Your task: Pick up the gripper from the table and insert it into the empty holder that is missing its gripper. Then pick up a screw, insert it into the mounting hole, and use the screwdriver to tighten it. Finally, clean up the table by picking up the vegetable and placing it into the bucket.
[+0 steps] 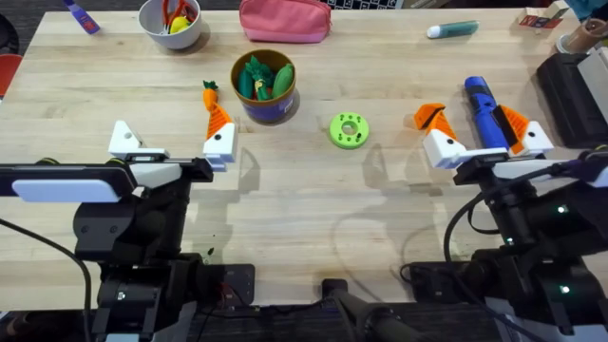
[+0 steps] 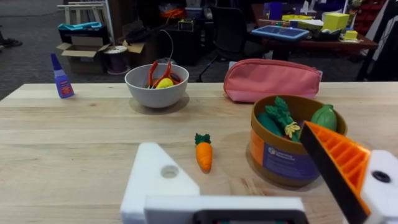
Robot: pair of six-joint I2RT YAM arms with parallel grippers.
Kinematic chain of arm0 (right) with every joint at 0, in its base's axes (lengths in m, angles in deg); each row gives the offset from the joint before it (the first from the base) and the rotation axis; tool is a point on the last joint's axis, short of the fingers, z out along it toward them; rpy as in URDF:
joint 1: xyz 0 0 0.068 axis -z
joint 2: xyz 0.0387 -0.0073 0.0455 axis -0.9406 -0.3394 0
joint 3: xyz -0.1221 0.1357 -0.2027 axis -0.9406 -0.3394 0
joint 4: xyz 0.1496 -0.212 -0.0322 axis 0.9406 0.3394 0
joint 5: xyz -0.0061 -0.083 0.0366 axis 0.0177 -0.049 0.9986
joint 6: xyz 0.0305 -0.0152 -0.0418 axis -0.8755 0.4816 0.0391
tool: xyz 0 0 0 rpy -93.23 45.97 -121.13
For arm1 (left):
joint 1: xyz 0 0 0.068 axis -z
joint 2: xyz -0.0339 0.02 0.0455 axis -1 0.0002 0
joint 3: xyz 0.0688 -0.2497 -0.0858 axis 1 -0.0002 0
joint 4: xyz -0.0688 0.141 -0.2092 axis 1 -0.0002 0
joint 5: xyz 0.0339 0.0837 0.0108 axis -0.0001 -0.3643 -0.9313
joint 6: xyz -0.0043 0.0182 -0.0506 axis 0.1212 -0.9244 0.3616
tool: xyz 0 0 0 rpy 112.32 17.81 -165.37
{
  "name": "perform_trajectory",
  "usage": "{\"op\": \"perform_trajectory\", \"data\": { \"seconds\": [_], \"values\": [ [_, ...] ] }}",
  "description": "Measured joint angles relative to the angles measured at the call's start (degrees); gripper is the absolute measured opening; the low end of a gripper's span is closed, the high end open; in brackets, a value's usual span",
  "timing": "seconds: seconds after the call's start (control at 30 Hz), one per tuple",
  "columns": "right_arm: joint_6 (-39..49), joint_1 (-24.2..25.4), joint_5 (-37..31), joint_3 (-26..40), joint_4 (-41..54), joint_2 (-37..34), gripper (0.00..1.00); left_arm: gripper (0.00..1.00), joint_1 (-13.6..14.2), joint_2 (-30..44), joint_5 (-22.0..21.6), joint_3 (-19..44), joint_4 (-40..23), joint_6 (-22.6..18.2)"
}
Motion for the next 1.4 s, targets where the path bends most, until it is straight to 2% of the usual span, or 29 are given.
{"op": "perform_trajectory", "data": {
  "seconds": [0.27, 0.43, 0.53, 0.63, 0.77, 0.9, 0.97, 1.1, 1.23, 1.4],
  "values": [
    [0.00, 0.00, 0.02, 0.00, -0.08, 0.00, 0.994, 0.985, 0.00, 0.00, -0.02, 0.00, 0.41, 0.00],
    [0.00, 0.00, 0.12, 0.07, -4.60, 0.00, 0.994, 0.985, 0.00, 0.00, -0.02, 0.31, 6.13, -0.12],
    [0.00, 0.00, 0.28, 1.76, -5.49, -0.02, 0.994, 0.985, 0.00, 0.09, -0.03, 3.05, 3.17, -1.57],
    [0.00, 0.00, 0.47, 6.55, -4.22, -0.55, 0.994, 0.985, -0.01, 2.19, -0.04, 9.54, -1.76, -2.80],
    [-0.03, 0.00, 0.49, 17.66, 1.68, -3.34, 0.994, 0.985, -0.90, 9.56, -0.04, 21.83, -9.35, -3.69],
    [-0.69, 0.00, 0.66, 30.42, 15.34, -10.19, 0.994, 0.985, -1.92, 21.01, -0.09, 34.65, -20.31, -3.94],
    [-0.99, 0.00, 0.73, 36.78, 23.72, -15.27, 0.994, 0.985, -2.10, 27.92, -0.13, 41.46, -27.05, -3.96],
    [-1.07, 0.00, 0.90, 47.27, 36.70, -25.82, 0.994, 0.985, -2.10, 40.20, -0.24, 52.06, -36.48, -3.95],
    [-1.07, 0.00, 0.90, 54.74, 45.50, -35.42, 0.994, 0.985, -2.10, 49.85, -0.24, 59.06, -42.65, -3.93],
    [-1.07, 0.00, 0.90, 61.19, 54.45, -46.53, 0.993, 0.985, -2.10, 58.55, -0.20, 64.03, -47.17, -3.88]
  ]
}}
